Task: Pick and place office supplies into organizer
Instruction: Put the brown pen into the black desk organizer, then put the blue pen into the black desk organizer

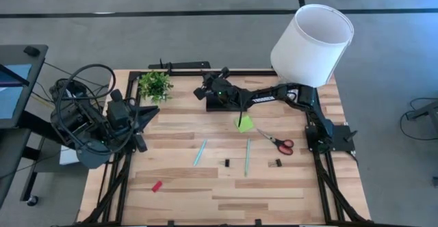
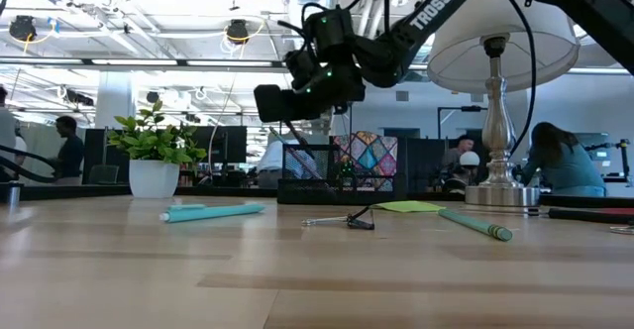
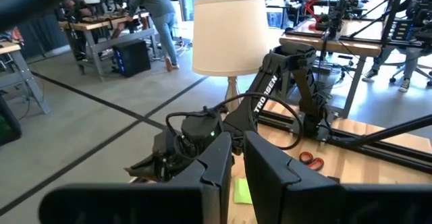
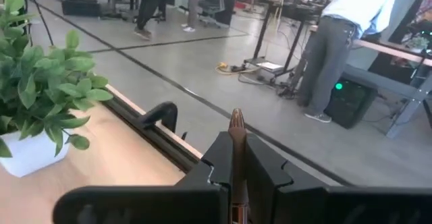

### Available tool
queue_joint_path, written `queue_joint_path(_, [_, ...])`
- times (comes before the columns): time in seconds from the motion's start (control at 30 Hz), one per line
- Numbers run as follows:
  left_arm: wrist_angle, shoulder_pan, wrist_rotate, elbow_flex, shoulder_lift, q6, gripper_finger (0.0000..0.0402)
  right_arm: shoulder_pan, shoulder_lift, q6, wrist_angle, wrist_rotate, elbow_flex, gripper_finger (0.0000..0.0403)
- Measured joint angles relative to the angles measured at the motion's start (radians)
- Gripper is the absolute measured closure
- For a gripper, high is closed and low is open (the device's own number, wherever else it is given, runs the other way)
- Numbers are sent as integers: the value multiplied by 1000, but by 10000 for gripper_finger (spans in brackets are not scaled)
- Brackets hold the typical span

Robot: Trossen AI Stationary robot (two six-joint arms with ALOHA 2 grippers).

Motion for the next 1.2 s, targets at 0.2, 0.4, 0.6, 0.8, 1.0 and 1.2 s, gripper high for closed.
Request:
queue_joint_path(0.2, [4,0,10,0,0,-1,365,4,0,27,-84,-30,0,354])
queue_joint_path(0.4, [5,0,10,0,0,-5,365,23,1,37,-106,-46,0,308])
queue_joint_path(0.6, [4,0,37,0,0,-28,365,47,1,39,-108,-42,0,285])
queue_joint_path(0.8, [4,0,48,0,0,-28,365,94,-1,33,-96,33,1,282])
queue_joint_path(1.0, [6,0,32,0,0,-38,365,176,-79,-239,38,91,9,286])
queue_joint_path(1.2, [38,0,24,0,0,-43,365,282,-268,-433,172,98,16,286])
